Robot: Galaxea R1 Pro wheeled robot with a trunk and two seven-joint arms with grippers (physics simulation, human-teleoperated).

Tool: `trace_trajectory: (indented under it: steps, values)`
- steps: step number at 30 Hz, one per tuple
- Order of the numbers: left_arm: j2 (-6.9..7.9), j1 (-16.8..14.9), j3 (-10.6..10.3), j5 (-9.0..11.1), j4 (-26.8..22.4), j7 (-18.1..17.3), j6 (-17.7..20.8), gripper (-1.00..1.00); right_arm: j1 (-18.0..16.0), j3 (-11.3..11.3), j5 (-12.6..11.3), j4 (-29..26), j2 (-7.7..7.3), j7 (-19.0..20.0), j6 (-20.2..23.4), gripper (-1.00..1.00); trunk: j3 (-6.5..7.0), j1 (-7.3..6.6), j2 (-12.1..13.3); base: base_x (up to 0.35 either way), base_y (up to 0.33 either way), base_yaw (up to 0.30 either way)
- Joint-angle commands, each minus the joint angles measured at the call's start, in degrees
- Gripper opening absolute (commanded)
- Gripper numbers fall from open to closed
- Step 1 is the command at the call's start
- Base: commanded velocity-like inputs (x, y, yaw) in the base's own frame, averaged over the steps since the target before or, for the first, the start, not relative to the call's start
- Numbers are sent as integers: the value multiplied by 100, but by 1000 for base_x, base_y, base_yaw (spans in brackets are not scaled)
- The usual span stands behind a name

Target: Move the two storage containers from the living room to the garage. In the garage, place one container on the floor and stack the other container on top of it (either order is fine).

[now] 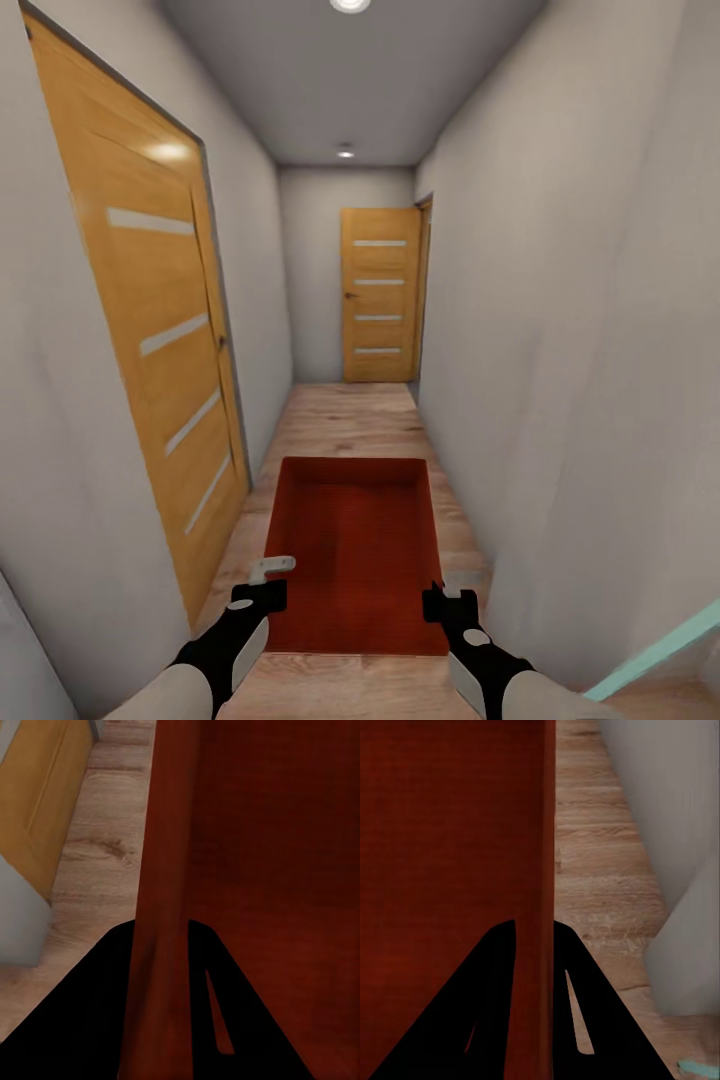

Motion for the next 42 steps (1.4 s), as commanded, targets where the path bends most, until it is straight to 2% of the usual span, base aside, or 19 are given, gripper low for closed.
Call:
trace_trajectory:
  steps: [1, 24, 33, 42]
  values:
    - [4, -2, 55, 65, 1, 33, 36, -100, -9, -243, 63, -17, -12, -28, -24, -100, -10, 5, -9, 322, 0, -51]
    - [5, -2, 55, 65, 5, 33, 40, -100, -7, -244, 63, -17, -10, -29, -24, -100, -10, 5, -9, 322, 0, -5]
    - [5, -2, 55, 65, 9, 33, 42, -100, -8, -245, 63, -17, -11, -28, -24, -100, -10, 5, -9, 322, 0, 164]
    - [5, -2, 63, 65, 10, 33, 44, -100, -8, -244, 63, -17, -8, -29, -18, -100, -10, 5, -9, 322, 0, 13]
